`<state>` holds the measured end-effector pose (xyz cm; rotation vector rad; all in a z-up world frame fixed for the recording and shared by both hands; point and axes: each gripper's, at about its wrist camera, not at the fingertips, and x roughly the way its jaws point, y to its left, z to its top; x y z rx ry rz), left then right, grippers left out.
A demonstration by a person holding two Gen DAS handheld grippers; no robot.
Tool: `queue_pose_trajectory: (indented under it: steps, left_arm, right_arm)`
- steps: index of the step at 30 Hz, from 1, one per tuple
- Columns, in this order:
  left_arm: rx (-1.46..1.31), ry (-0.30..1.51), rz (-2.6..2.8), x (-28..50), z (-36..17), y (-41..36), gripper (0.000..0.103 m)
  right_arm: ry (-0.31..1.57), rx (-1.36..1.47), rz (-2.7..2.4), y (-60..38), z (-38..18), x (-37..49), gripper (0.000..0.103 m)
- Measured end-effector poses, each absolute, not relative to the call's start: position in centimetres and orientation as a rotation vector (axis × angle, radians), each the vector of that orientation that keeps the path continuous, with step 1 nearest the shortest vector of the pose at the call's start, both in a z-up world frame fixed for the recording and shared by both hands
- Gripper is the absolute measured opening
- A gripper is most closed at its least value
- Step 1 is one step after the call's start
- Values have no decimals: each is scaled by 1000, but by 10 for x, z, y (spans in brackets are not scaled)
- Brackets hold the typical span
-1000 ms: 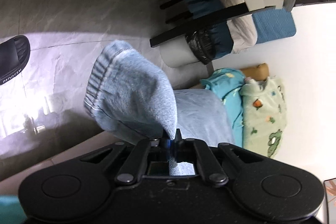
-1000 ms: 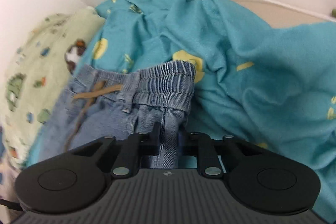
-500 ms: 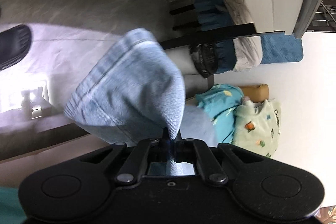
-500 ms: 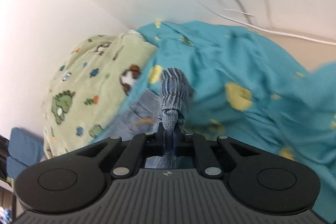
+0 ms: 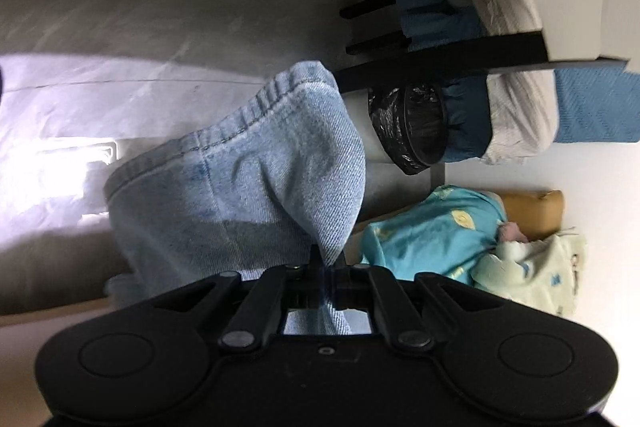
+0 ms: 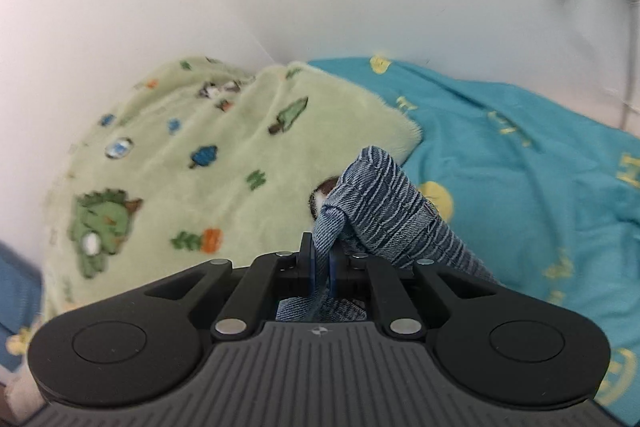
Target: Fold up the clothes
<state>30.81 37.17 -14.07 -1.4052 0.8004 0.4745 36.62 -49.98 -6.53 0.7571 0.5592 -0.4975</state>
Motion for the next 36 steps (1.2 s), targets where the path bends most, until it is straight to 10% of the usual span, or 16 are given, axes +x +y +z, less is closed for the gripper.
queue_pose_trajectory:
  steps: [14,18,21,36]
  left_arm:
    - [-1194,941,379,393,-221,363,17]
    - [-1208,880,321,362,-212,370,39]
    - [-1155,837,301,335,-193,368,44]
    - [-890,863,254,237,-186,322,46]
  right_arm:
    - [681,581,-454,-499,-158,449,11]
    - [665,515,-427,-483,-144,435,45]
    - [657,438,-399,-466,-131,423,50]
    - [567,-255,524,-101,-93,303,49]
